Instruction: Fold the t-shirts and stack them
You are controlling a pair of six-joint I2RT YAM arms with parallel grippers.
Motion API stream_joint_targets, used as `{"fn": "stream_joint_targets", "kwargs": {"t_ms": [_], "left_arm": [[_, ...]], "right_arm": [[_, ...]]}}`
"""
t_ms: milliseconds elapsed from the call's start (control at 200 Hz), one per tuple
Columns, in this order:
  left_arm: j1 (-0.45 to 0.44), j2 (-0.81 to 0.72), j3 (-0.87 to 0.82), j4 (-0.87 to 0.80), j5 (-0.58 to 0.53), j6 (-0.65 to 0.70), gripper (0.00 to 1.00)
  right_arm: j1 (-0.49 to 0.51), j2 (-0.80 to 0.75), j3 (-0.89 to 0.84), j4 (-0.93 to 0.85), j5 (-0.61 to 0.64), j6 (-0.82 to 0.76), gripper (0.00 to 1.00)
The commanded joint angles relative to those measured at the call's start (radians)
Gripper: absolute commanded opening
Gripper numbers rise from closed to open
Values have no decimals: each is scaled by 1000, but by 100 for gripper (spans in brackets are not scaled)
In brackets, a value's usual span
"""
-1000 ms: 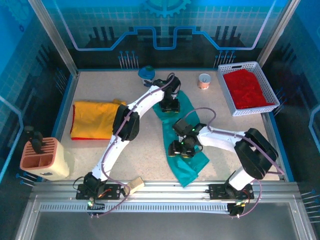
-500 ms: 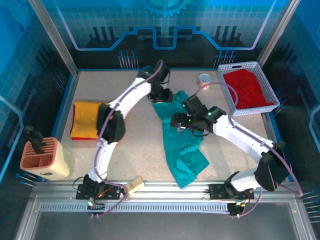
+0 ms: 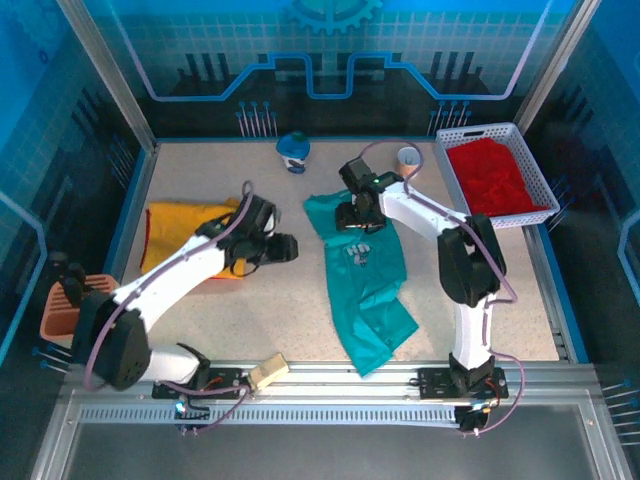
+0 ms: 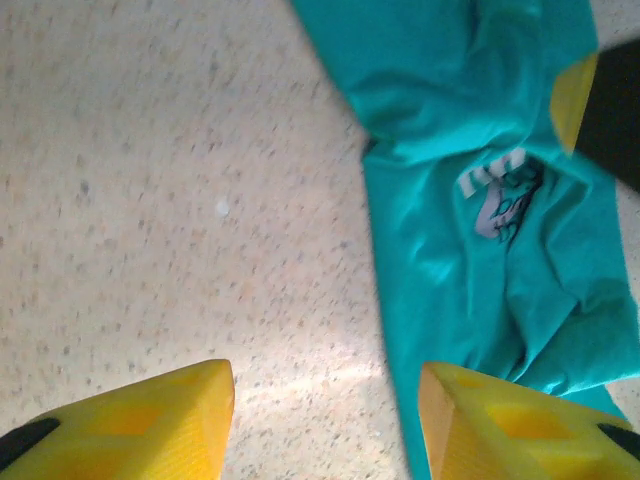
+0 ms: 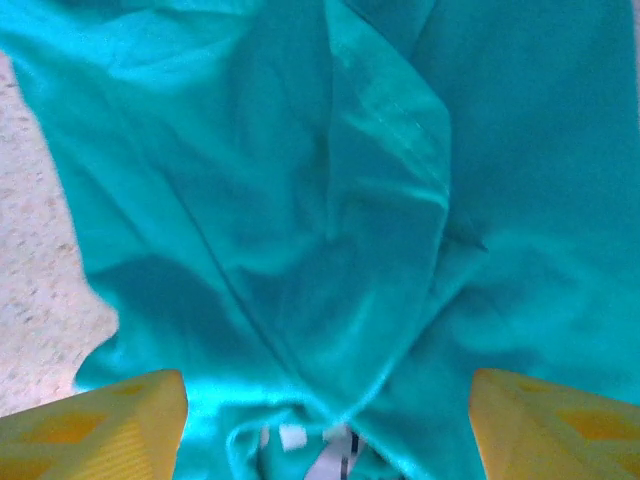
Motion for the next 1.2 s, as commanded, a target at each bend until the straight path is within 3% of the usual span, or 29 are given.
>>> {"fn": "stream_joint_targets", "kwargs": {"t_ms": [0,335,495,630,961,1156,1196], "left_arm": [[0,-134,-103,105,-24,-70,58],[-25,-271,-248,88,-10,-174,59],[-81,-201,-248,129,22,-209,58],[-133,-139,-244,170,45,-247,58],[-249,-8,-220,213,74,-302,58],[-302,54,-201,221,137,-313,58],[-312,65,-200,224,140,-317,58]], "right_arm": [[-40,87,71,-23,-42,-20,73],[-105,445,454,-138,-33,7,67],[-146,604,725,-212,5,51,68],[-191,716,902,-208,-50,116,69],[-263,706,865,42,-264,146,75],[-250,494,647,181,-280,85,99],[-248,444,600,197,-295,86,100]]}}
